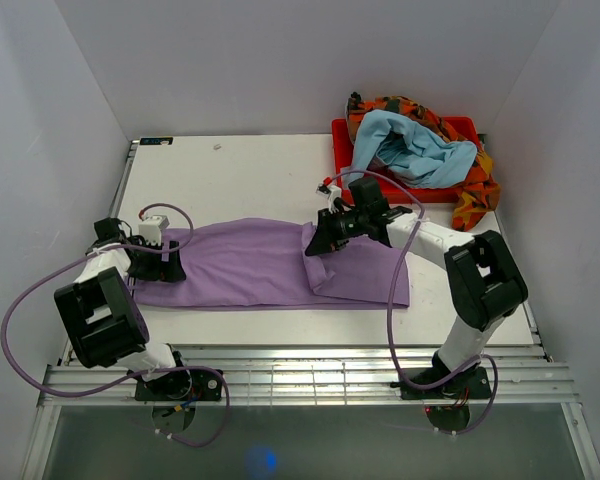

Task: Fold and stack the trousers
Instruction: Fold the trousers

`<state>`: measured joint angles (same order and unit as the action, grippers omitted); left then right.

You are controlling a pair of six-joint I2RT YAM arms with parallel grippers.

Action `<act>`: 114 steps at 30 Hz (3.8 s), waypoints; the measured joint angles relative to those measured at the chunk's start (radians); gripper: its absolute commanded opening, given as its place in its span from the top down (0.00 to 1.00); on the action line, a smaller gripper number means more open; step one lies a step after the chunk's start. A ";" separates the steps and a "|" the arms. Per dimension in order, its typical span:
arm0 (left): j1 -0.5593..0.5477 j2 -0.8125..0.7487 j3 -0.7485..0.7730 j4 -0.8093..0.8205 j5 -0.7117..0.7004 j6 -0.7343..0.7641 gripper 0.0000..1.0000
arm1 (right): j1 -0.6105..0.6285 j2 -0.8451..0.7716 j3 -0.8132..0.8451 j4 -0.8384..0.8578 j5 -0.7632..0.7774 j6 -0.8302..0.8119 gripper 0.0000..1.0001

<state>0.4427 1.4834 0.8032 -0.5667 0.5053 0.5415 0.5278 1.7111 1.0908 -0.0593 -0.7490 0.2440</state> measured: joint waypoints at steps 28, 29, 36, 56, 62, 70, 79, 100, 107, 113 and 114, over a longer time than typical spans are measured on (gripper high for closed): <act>0.000 0.028 0.015 0.019 0.000 0.000 0.02 | 0.121 0.209 0.145 0.085 0.035 0.071 0.87; 0.000 0.028 0.015 0.019 0.000 0.000 0.02 | 0.125 0.215 0.149 0.085 0.034 0.074 0.79; 0.000 0.028 0.021 0.008 0.004 0.000 0.02 | 0.135 0.240 0.187 0.064 0.013 0.077 0.25; -0.486 -0.061 0.208 -0.001 0.276 -0.250 0.19 | -0.377 -0.027 0.090 -0.426 0.203 -0.493 0.78; -0.597 0.133 0.254 0.161 0.229 -0.431 0.16 | -0.360 0.059 -0.030 -0.440 0.309 -0.570 0.82; -0.680 0.301 0.340 0.271 0.093 -0.540 0.17 | -0.359 0.063 -0.042 -0.427 0.288 -0.589 0.76; -0.729 0.402 0.405 0.323 0.006 -0.577 0.24 | -0.350 0.030 -0.067 -0.410 0.290 -0.608 0.62; -0.736 0.419 0.417 0.370 0.014 -0.602 1.00 | -0.369 -0.092 -0.139 -0.533 0.354 -0.649 0.75; -0.739 0.344 0.378 0.372 -0.073 -0.601 1.00 | -0.373 -0.004 -0.110 -0.582 0.333 -0.645 0.75; -0.737 0.304 0.339 0.346 -0.137 -0.575 1.00 | -0.376 0.011 -0.092 -0.612 0.313 -0.671 0.67; -0.734 0.304 0.330 0.335 -0.138 -0.565 1.00 | -0.376 0.012 -0.089 -0.619 0.305 -0.683 0.64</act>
<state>-0.2916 1.7878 1.1328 -0.2321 0.3668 -0.0231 0.1520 1.7229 1.0019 -0.6781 -0.4438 -0.4393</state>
